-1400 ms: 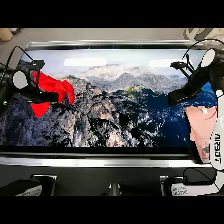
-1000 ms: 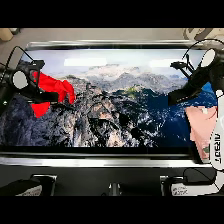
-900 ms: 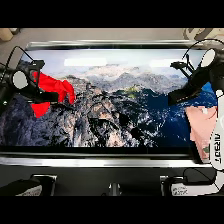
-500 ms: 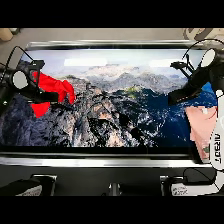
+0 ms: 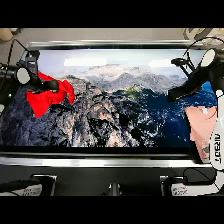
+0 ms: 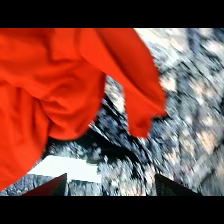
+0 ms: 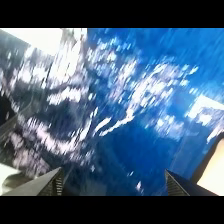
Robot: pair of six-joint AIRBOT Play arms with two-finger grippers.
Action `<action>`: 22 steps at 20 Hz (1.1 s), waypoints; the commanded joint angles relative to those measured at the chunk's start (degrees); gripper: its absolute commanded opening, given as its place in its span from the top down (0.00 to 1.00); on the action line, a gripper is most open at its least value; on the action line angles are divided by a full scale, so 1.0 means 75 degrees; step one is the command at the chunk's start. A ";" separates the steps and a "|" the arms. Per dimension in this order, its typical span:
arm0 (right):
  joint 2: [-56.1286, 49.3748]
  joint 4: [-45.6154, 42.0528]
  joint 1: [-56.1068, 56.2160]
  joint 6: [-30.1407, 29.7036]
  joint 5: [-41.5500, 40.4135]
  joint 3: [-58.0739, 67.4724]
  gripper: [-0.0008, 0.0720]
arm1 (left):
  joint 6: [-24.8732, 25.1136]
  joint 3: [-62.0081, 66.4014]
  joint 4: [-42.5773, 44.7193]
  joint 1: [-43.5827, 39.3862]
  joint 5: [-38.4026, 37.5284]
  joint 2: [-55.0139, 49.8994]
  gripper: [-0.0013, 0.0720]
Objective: Fold the shirts.
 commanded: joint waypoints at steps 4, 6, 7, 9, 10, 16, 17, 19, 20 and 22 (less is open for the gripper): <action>0.0000 0.0119 0.0006 0.0003 -0.0868 -0.0003 0.06 | -0.0842 0.2014 -0.2244 0.2084 -0.0248 -0.2806 0.03; 0.0000 0.0122 0.0006 0.0000 -0.0860 0.0000 0.06 | -0.0842 0.2008 -0.2521 0.2291 0.0064 -0.3334 0.03; 0.0000 0.0119 0.0006 -0.0003 -0.0860 -0.0003 0.06 | -0.0836 0.2008 -0.2512 0.2294 0.0213 -0.3547 0.03; 0.0000 0.0119 0.0006 -0.0058 -0.0866 -0.0003 0.06 | -0.0769 0.2008 -0.2608 0.2238 0.0603 -0.3873 0.04; 0.0000 0.0119 0.0006 -0.0058 -0.0866 -0.0003 0.06 | -0.0670 0.2008 -0.2632 0.2180 0.0749 -0.3984 0.04; 0.0050 0.0099 0.0006 -0.0224 -0.0743 0.0052 0.06 | -0.0618 0.2014 -0.2769 0.2028 0.0831 -0.3917 0.95; 0.0131 0.0023 0.0006 -0.0341 -0.0714 0.0119 0.06 | -0.0143 0.2017 -0.2914 0.1982 0.0997 -0.3614 0.95; 0.0437 -0.0242 0.0006 -0.0399 -0.0941 0.0490 0.06 | 0.1186 0.2206 -0.3340 0.1734 0.1166 -0.2611 0.95; 0.0632 -0.0329 0.0006 -0.0396 -0.1119 0.0758 0.06 | 0.1690 0.2331 -0.3587 0.1539 0.1169 -0.1999 0.95; 0.1183 -0.0449 0.0006 -0.0396 -0.1545 0.1390 0.06 | 0.2361 0.2527 -0.4077 0.0944 0.1367 -0.0539 0.95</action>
